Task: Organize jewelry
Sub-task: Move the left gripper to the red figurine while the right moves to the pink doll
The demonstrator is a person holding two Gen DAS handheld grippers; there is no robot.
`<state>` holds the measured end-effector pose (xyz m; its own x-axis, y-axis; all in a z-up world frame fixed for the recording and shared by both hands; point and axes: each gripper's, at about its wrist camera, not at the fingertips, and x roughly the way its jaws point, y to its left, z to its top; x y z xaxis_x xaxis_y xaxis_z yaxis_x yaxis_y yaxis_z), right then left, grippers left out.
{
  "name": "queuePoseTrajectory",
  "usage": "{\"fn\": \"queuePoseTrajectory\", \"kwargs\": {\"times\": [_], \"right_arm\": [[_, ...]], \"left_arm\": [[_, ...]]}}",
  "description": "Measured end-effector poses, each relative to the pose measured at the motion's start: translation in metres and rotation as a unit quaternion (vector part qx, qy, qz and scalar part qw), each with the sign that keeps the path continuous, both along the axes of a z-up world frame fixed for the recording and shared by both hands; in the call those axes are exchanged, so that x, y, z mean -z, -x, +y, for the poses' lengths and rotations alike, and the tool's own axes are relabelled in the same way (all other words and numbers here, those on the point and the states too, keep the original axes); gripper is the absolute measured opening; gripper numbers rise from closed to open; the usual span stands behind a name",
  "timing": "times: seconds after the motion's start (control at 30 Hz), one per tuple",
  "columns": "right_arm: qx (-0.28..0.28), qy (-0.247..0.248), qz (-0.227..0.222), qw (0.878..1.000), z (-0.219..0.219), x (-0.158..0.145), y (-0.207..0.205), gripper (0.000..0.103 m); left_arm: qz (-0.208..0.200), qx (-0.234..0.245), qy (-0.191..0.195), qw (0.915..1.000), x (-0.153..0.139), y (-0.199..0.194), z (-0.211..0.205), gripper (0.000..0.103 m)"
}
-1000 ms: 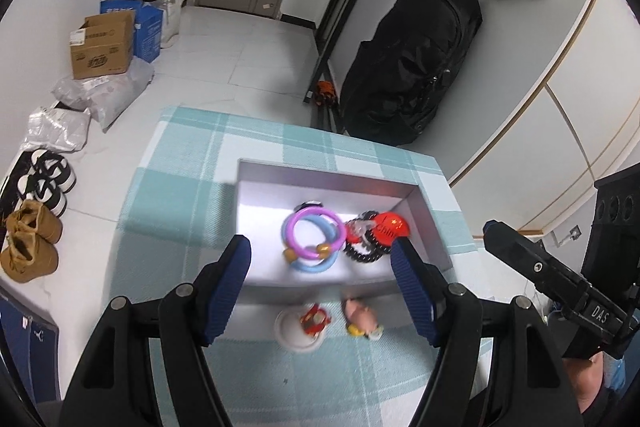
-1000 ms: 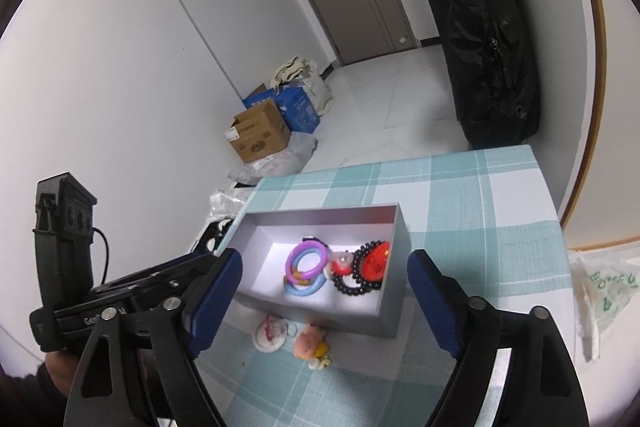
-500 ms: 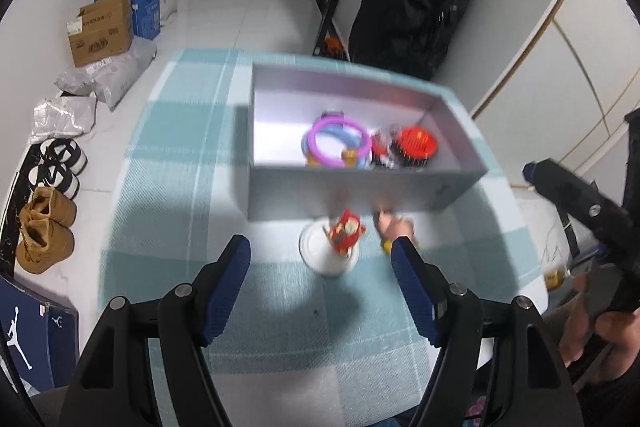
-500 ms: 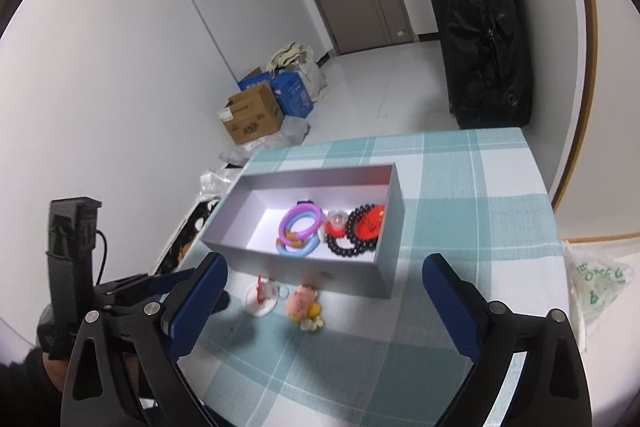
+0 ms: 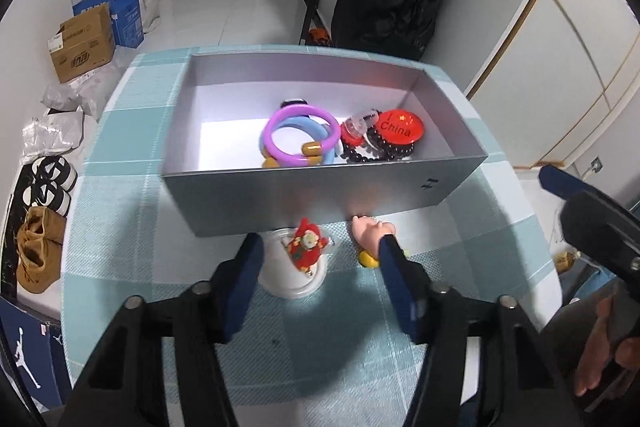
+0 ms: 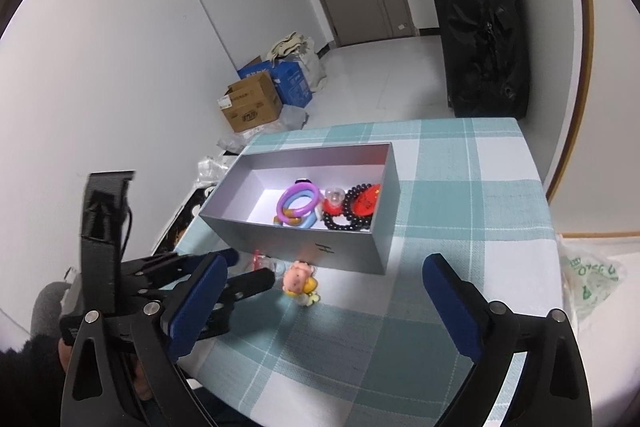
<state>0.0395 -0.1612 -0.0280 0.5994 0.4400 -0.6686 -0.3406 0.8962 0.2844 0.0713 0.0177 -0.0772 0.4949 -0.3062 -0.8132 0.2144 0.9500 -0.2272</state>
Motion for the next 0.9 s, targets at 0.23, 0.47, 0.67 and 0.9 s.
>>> {"fn": "queuePoseTrajectory", "kwargs": {"times": [0.23, 0.47, 0.67, 0.9], "right_arm": [[0.004, -0.002, 0.005, 1.0, -0.004, 0.001, -0.001, 0.099], [0.002, 0.0, 0.005, 1.0, -0.002, 0.001, -0.001, 0.099], [0.001, 0.0, 0.008, 1.0, -0.002, 0.003, -0.001, 0.099], [-0.001, 0.0, 0.026, 1.0, 0.0, 0.011, -0.002, 0.099]], "left_arm": [[-0.01, 0.017, -0.033, 0.9993, 0.001, 0.004, -0.009, 0.023], [-0.004, 0.016, -0.031, 0.9994, 0.001, 0.004, -0.006, 0.014], [-0.004, 0.009, -0.009, 0.9999, -0.005, 0.002, -0.003, 0.013], [-0.026, 0.014, 0.026, 0.9992, -0.025, 0.013, 0.002, 0.013]]}}
